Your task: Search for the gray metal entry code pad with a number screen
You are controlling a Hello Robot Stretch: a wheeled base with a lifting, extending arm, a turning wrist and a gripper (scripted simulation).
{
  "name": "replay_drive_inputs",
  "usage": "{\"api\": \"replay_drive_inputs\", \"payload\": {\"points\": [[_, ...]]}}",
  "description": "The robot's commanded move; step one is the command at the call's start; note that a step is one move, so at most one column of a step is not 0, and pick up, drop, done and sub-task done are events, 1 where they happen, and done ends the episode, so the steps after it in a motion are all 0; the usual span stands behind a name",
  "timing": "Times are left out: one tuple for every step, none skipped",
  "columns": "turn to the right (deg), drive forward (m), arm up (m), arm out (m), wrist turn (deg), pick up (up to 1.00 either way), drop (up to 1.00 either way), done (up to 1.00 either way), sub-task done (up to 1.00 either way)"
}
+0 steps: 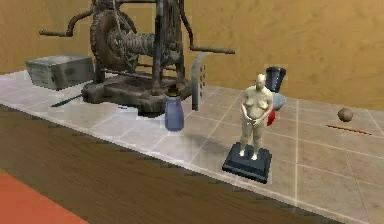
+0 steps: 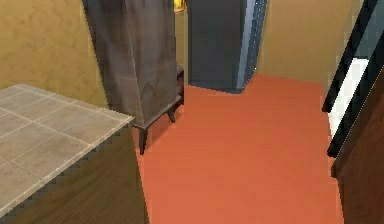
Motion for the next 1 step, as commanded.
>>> {"api": "replay_drive_inputs", "payload": {"points": [[0.0, 0.0, 0.0, 0.0, 0.0, 0.0, 0.0, 1.0, 0.0]]}}
